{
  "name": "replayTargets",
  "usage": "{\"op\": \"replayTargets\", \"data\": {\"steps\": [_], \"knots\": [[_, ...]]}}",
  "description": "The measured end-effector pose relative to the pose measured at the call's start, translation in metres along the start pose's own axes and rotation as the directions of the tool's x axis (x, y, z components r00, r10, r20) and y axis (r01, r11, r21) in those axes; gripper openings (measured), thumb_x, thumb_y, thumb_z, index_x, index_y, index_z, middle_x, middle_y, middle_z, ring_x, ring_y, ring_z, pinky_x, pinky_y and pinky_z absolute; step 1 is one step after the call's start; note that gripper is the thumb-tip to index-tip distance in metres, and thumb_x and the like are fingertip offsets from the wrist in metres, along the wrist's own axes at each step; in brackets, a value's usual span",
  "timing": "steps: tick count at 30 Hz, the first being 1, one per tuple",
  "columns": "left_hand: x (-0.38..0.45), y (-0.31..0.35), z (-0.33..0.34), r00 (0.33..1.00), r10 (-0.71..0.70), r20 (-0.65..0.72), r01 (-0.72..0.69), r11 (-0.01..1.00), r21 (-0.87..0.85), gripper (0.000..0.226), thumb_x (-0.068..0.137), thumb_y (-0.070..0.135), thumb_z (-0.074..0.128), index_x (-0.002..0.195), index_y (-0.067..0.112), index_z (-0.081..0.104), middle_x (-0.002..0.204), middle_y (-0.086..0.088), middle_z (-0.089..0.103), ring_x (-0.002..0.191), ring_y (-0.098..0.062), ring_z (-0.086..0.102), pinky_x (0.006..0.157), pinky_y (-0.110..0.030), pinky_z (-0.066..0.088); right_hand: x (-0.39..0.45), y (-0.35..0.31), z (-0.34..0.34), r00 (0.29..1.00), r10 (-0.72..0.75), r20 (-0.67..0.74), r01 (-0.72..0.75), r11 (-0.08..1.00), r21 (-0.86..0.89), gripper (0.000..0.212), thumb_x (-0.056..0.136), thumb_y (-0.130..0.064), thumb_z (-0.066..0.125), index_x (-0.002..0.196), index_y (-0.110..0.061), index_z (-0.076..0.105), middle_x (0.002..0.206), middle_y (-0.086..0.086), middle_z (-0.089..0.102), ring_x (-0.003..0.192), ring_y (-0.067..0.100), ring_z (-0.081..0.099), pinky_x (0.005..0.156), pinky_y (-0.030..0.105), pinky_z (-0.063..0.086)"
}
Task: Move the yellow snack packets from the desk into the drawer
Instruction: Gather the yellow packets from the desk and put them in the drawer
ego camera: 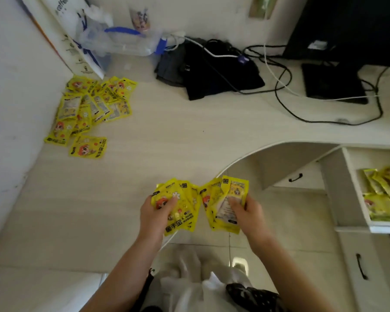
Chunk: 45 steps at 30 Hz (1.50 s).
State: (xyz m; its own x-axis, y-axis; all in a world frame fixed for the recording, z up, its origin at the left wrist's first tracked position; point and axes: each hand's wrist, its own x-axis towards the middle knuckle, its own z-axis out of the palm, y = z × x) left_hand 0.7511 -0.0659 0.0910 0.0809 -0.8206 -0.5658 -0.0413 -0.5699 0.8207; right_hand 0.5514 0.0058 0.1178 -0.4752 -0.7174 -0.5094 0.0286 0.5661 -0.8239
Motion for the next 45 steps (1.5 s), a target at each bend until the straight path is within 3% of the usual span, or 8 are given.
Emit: {"op": "replayTargets", "data": {"steps": [3, 10, 13, 22, 26, 33, 37, 45], "knots": [[-0.017, -0.010, 0.037, 0.996, -0.011, 0.089, 0.007, 0.999, 0.049, 0.020, 0.078, 0.014, 0.077, 0.094, 0.020, 0.067, 0.092, -0.008, 0.072, 0.080, -0.028, 0.070, 0.069, -0.048, 0.059, -0.016, 0.023, -0.042, 0.995, 0.041, -0.089, -0.033, 0.995, 0.095, 0.010, 0.095, -0.014, 0.054, 0.092, -0.017, 0.063, 0.083, -0.001, 0.070, 0.069, 0.005, 0.069, 0.054, 0.014, 0.052], [-0.085, -0.055, 0.143, 0.964, -0.054, 0.262, 0.009, 0.986, 0.169, 0.025, 0.077, 0.015, 0.078, 0.099, 0.017, 0.065, 0.094, -0.008, 0.072, 0.078, -0.023, 0.069, 0.064, -0.038, 0.057, -0.064, 0.091, -0.165, 0.940, 0.210, -0.267, -0.125, 0.945, 0.302, 0.014, 0.095, -0.016, 0.056, 0.107, -0.010, 0.060, 0.096, 0.006, 0.070, 0.081, 0.014, 0.068, 0.068, 0.028, 0.057], [-0.124, -0.077, 0.193, 0.949, -0.081, 0.306, 0.025, 0.983, 0.182, 0.024, 0.078, 0.013, 0.076, 0.099, 0.016, 0.064, 0.091, -0.006, 0.071, 0.075, -0.022, 0.068, 0.063, -0.036, 0.057, -0.083, 0.119, -0.222, 0.917, 0.255, -0.305, -0.135, 0.921, 0.365, 0.012, 0.096, -0.016, 0.054, 0.106, -0.011, 0.059, 0.094, 0.004, 0.070, 0.077, 0.009, 0.067, 0.058, 0.020, 0.055], [-0.206, -0.122, 0.317, 0.901, -0.132, 0.412, 0.027, 0.968, 0.249, 0.025, 0.075, 0.013, 0.079, 0.096, 0.016, 0.066, 0.097, -0.012, 0.072, 0.081, -0.030, 0.069, 0.074, -0.054, 0.058, -0.107, 0.175, -0.356, 0.825, 0.355, -0.439, -0.094, 0.853, 0.513, 0.005, 0.096, -0.016, 0.055, 0.099, -0.017, 0.058, 0.101, 0.009, 0.069, 0.088, 0.022, 0.068, 0.074, 0.036, 0.057], [-0.218, -0.121, 0.362, 0.889, -0.136, 0.437, 0.013, 0.962, 0.272, 0.023, 0.076, 0.013, 0.078, 0.094, 0.017, 0.065, 0.089, -0.005, 0.071, 0.075, -0.025, 0.067, 0.071, -0.047, 0.058, -0.100, 0.187, -0.393, 0.791, 0.406, -0.457, -0.088, 0.815, 0.573, 0.012, 0.096, -0.016, 0.054, 0.107, -0.013, 0.058, 0.102, 0.009, 0.069, 0.085, 0.021, 0.068, 0.070, 0.034, 0.056], [-0.208, -0.112, 0.453, 0.878, -0.140, 0.458, -0.005, 0.954, 0.301, 0.022, 0.078, 0.013, 0.076, 0.096, 0.018, 0.064, 0.087, -0.003, 0.070, 0.072, -0.021, 0.067, 0.062, -0.035, 0.056, -0.053, 0.181, -0.461, 0.742, 0.436, -0.509, -0.050, 0.793, 0.607, 0.016, 0.096, -0.015, 0.053, 0.110, -0.009, 0.057, 0.103, 0.009, 0.068, 0.086, 0.021, 0.067, 0.065, 0.030, 0.054], [-0.192, -0.102, 0.510, 0.874, -0.139, 0.465, -0.014, 0.951, 0.310, 0.021, 0.080, 0.013, 0.074, 0.097, 0.018, 0.062, 0.083, 0.000, 0.068, 0.067, -0.016, 0.065, 0.054, -0.027, 0.051, -0.007, 0.166, -0.500, 0.740, 0.420, -0.526, -0.069, 0.825, 0.561, 0.017, 0.095, -0.018, 0.054, 0.110, -0.012, 0.058, 0.106, 0.009, 0.068, 0.093, 0.023, 0.067, 0.078, 0.037, 0.055], [-0.155, -0.086, 0.601, 0.891, -0.177, 0.417, 0.025, 0.938, 0.345, 0.018, 0.078, 0.016, 0.077, 0.089, 0.021, 0.063, 0.092, -0.006, 0.071, 0.079, -0.024, 0.069, 0.074, -0.045, 0.057, 0.069, 0.142, -0.570, 0.753, 0.377, -0.539, -0.104, 0.877, 0.469, 0.019, 0.096, -0.024, 0.053, 0.112, -0.013, 0.056, 0.108, 0.007, 0.066, 0.092, 0.018, 0.064, 0.075, 0.034, 0.054]]}}
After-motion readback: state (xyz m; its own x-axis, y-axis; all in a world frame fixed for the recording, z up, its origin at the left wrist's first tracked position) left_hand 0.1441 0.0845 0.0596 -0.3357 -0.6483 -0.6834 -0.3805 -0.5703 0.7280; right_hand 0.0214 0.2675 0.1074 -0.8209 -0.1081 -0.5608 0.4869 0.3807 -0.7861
